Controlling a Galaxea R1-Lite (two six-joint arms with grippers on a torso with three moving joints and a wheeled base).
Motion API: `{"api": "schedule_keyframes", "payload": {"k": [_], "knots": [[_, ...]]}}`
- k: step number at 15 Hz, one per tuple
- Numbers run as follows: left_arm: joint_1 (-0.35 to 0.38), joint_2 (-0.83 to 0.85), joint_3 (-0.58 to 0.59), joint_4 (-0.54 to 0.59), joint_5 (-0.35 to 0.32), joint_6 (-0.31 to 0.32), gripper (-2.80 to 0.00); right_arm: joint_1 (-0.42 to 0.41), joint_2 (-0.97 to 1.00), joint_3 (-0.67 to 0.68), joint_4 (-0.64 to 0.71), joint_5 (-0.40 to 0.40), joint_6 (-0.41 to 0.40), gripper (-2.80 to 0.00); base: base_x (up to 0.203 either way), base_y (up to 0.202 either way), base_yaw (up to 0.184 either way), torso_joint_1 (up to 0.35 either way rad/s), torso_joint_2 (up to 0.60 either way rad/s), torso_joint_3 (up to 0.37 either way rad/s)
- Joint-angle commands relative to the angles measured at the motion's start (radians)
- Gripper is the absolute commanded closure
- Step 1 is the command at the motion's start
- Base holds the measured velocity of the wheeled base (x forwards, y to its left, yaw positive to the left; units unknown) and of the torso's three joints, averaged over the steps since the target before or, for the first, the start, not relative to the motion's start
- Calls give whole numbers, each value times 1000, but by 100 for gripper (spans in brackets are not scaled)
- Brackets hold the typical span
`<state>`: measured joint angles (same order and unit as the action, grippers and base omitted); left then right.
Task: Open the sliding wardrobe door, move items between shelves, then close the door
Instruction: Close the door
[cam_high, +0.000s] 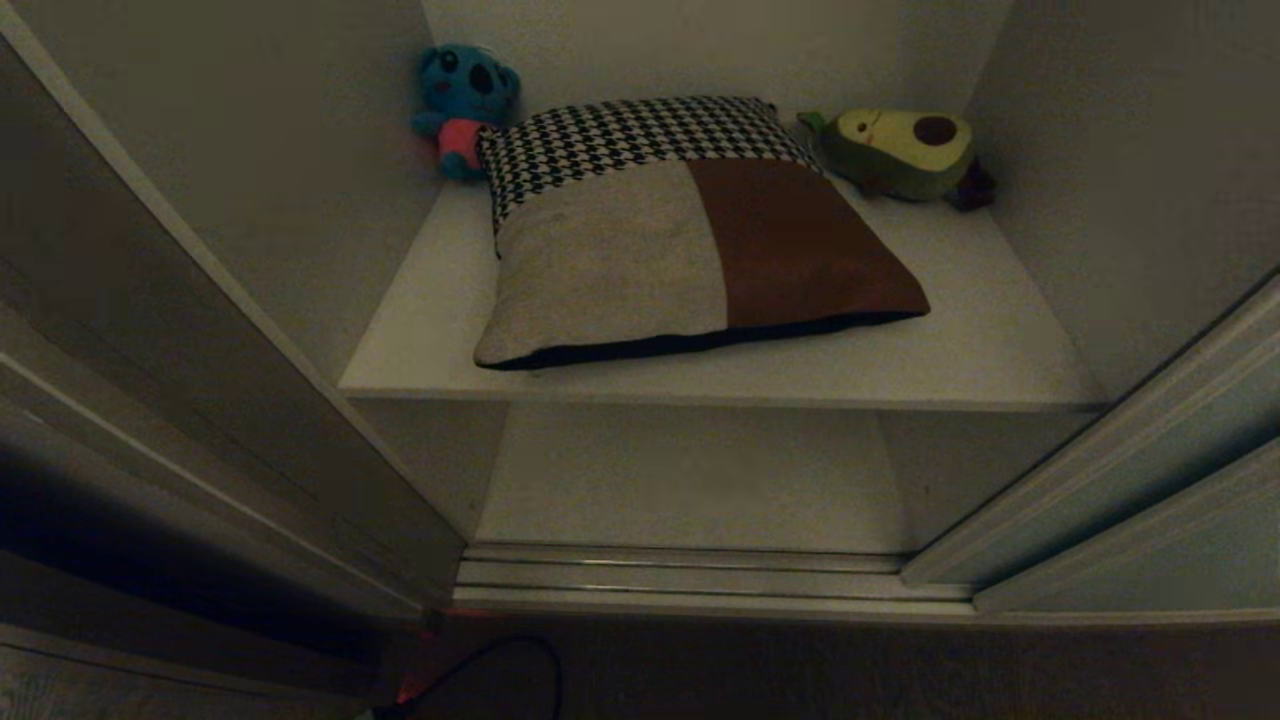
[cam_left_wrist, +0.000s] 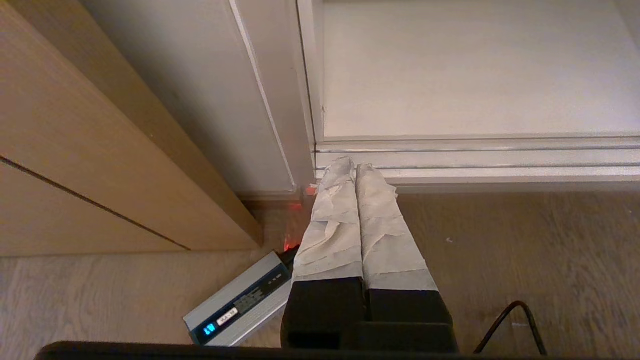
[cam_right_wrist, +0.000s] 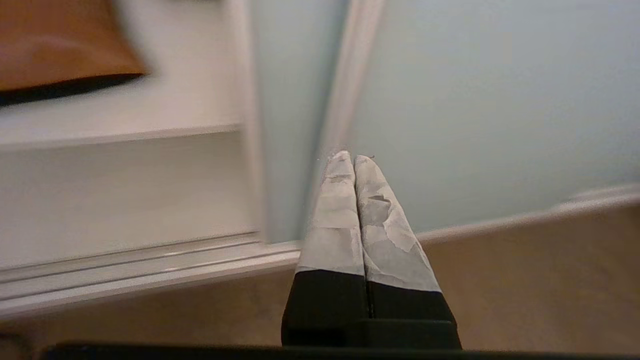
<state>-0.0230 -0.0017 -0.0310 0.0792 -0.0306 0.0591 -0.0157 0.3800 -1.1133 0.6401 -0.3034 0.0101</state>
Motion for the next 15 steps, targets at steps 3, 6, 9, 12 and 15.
{"api": "schedule_keyframes", "payload": {"k": [3, 6, 9, 12, 15], "knots": [[0, 0, 0, 1, 0, 1, 0, 7, 141, -69, 13, -71, -11, 0, 0, 0, 0, 0, 0, 0], [0, 0, 0, 1, 0, 1, 0, -39, 195, -157, 110, -33, -13, 0, 0, 0, 0, 0, 0, 0], [0, 0, 0, 1, 0, 1, 0, -181, 288, -281, 209, 132, -22, 0, 0, 0, 0, 0, 0, 0], [0, 0, 0, 1, 0, 1, 0, -289, 370, -327, 217, 188, -36, 0, 0, 0, 0, 0, 0, 0], [0, 0, 0, 1, 0, 1, 0, -334, 377, -335, 144, 184, -45, 0, 0, 0, 0, 0, 0, 0]]}}
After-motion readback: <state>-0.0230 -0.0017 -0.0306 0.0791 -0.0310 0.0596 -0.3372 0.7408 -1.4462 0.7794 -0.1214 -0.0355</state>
